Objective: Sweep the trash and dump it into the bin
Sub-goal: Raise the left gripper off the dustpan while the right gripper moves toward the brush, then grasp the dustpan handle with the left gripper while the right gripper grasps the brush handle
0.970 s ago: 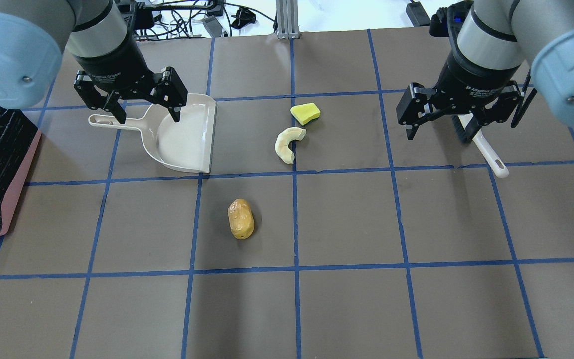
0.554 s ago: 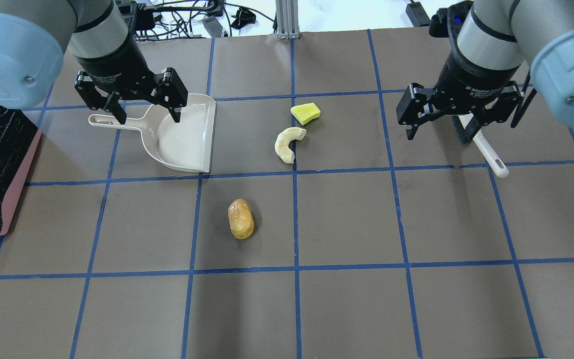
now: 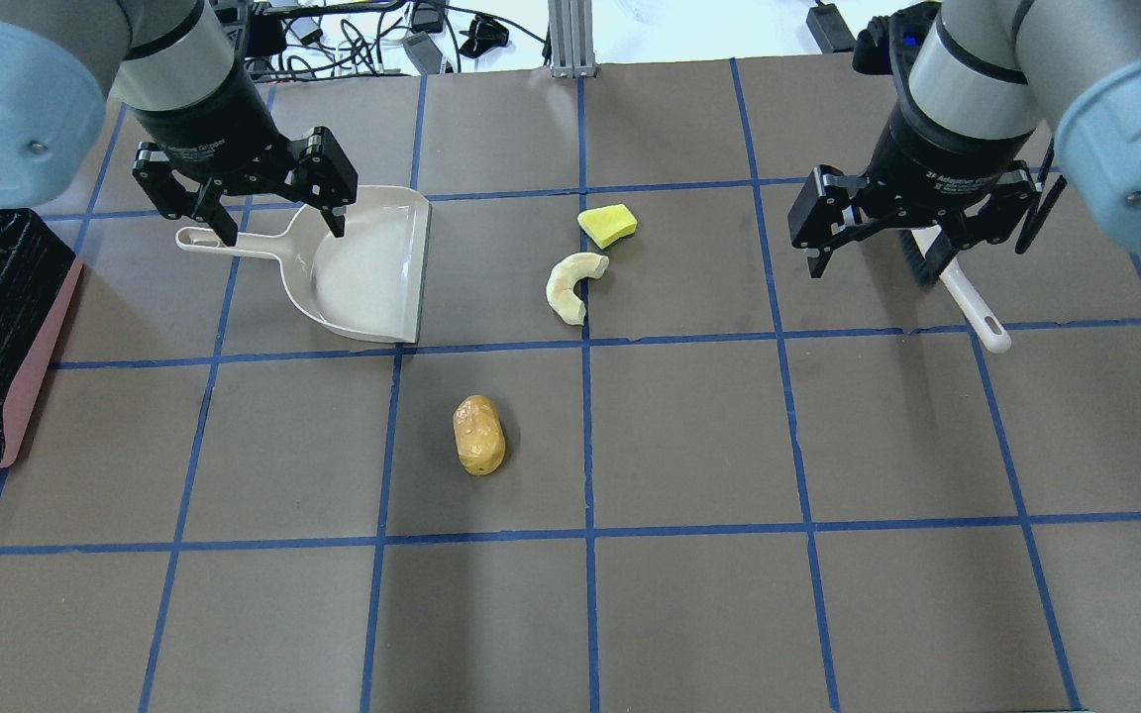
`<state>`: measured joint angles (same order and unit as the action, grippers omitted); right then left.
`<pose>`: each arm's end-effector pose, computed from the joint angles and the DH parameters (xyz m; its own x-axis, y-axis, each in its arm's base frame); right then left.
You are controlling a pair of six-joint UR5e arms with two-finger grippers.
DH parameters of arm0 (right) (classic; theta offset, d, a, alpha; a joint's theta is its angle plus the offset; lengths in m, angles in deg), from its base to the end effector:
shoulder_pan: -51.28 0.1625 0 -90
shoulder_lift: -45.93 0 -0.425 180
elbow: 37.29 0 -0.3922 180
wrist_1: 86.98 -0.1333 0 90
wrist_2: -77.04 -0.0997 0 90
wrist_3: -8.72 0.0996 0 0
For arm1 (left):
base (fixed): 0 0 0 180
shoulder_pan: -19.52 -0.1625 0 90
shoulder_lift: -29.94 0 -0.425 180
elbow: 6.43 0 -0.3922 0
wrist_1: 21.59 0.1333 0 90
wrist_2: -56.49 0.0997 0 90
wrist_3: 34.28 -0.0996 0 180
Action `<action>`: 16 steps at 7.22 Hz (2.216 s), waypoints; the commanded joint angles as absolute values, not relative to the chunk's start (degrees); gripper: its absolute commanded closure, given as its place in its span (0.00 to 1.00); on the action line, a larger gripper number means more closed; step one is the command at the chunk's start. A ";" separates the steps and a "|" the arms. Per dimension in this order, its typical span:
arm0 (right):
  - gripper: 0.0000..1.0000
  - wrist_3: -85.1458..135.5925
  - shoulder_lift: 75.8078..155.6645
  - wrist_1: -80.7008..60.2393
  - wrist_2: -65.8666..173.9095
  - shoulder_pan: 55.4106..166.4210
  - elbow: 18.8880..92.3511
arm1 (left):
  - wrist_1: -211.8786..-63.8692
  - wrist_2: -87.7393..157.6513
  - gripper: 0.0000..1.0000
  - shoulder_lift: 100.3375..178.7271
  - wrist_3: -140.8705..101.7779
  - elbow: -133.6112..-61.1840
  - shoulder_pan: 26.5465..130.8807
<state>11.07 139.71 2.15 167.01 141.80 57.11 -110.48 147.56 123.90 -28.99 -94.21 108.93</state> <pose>0.1375 -0.4600 0.4802 -0.9995 0.0319 0.0005 0.0319 0.9992 0.0260 -0.1261 -0.5213 0.4739 -0.9946 -0.1022 -0.0196 -0.1024 0.9947 0.0092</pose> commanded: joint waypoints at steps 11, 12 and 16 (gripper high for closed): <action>0.00 -11.57 122.33 16.71 167.92 124.50 59.04 | -96.30 146.04 0.02 133.27 37.39 -94.59 91.32; 0.00 -15.41 121.52 19.00 168.18 123.80 59.13 | -96.39 145.96 0.00 135.12 39.62 -93.19 91.32; 0.00 -16.94 114.84 23.94 170.21 123.71 59.13 | -100.40 141.07 0.07 146.19 42.99 -83.98 90.28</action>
